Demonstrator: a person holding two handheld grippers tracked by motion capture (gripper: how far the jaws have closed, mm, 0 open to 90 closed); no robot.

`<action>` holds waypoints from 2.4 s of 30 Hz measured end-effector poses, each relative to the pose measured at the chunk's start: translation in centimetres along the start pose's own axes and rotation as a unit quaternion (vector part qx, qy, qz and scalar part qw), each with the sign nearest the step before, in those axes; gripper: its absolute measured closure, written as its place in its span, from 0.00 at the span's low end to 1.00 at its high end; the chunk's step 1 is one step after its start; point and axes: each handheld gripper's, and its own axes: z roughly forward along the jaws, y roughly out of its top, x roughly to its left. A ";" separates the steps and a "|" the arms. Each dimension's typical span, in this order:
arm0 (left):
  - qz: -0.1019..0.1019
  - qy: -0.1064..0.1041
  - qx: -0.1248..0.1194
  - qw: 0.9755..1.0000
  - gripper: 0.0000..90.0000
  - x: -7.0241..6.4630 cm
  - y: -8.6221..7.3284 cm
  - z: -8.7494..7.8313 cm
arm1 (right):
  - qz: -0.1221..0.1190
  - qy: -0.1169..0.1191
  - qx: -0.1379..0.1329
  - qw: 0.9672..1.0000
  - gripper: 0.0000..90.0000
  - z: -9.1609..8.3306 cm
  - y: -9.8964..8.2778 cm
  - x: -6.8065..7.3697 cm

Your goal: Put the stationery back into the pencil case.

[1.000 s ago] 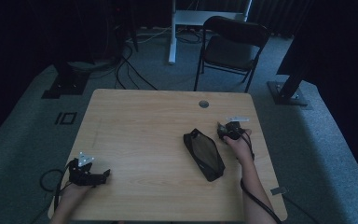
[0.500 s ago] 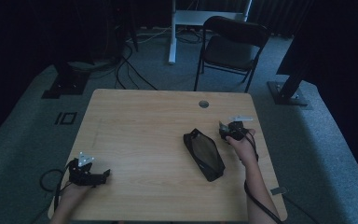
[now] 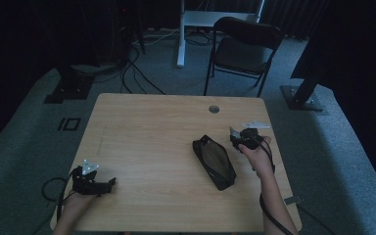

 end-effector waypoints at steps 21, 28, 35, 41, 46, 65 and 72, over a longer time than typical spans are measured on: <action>0.000 0.000 0.000 1.000 0.00 0.0 0.0 0.0 | -0.022 0.018 -0.028 0.999 0.55 -4.7 0.7 3.1; 0.000 0.000 0.000 1.000 0.00 0.0 0.0 0.0 | -0.022 0.032 -0.023 0.999 0.55 -5.4 0.7 4.6; -0.001 0.000 0.000 1.000 0.00 0.0 0.0 0.0 | -0.027 0.048 -0.026 0.998 0.55 -5.6 0.8 5.9; -0.001 0.000 -0.001 1.000 0.00 0.0 0.0 0.0 | -0.030 0.057 -0.018 0.998 0.55 -5.4 0.9 7.1; -0.001 0.000 0.000 1.000 0.00 0.0 0.0 0.0 | -0.029 0.066 -0.007 0.997 0.55 -4.9 0.6 7.8; 0.000 0.000 0.000 1.000 0.00 0.0 0.0 0.0 | -0.036 0.059 0.043 0.997 0.55 -2.9 -0.3 9.8; 0.000 0.000 0.000 1.000 0.00 0.0 0.0 0.0 | -0.034 0.052 0.064 0.996 0.55 -2.0 -0.4 10.0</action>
